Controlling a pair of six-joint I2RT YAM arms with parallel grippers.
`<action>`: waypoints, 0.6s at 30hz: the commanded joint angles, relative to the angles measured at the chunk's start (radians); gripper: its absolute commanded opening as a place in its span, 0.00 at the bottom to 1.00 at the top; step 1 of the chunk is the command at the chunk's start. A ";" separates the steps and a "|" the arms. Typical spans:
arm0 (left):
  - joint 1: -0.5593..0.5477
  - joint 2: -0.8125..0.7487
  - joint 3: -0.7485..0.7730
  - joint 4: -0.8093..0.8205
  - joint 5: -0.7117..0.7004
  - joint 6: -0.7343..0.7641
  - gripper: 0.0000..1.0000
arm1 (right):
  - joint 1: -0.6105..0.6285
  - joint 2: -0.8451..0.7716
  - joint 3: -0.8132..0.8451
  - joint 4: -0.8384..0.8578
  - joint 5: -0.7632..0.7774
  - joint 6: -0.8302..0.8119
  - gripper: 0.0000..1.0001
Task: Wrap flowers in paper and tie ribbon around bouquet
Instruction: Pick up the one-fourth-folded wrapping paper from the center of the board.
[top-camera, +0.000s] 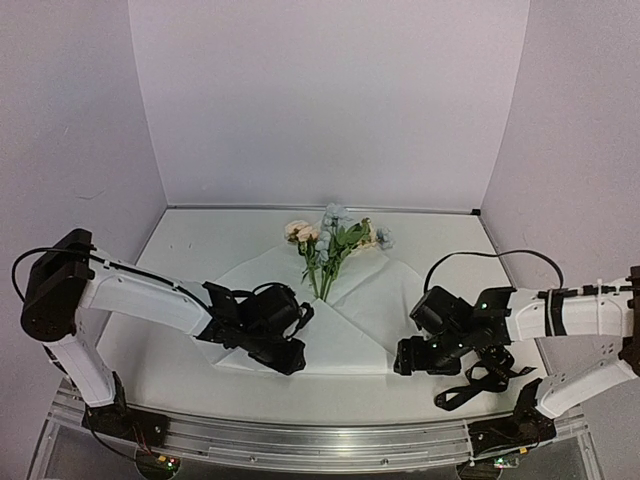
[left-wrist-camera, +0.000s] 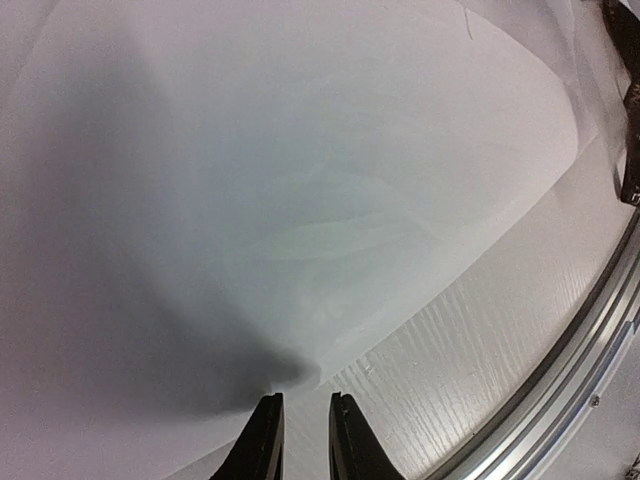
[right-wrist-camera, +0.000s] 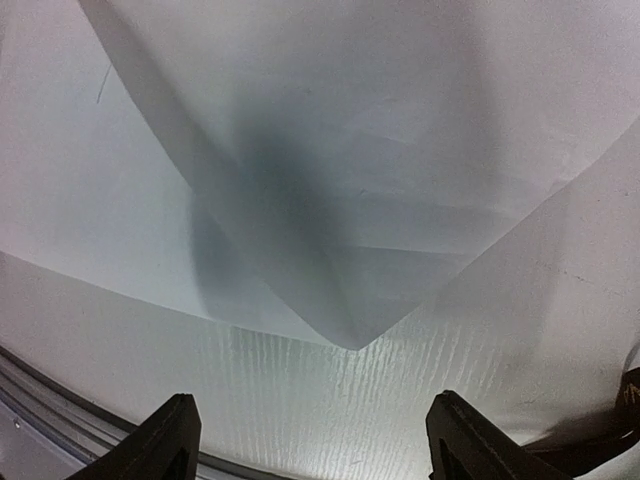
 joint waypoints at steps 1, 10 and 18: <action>-0.010 0.072 0.104 0.063 0.014 0.090 0.17 | 0.041 -0.026 -0.057 0.111 0.147 0.099 0.80; -0.018 0.188 0.208 0.085 0.042 0.152 0.15 | 0.058 0.013 -0.147 0.265 0.193 0.185 0.79; -0.024 0.240 0.225 0.085 0.056 0.167 0.15 | 0.059 0.021 -0.210 0.369 0.215 0.286 0.75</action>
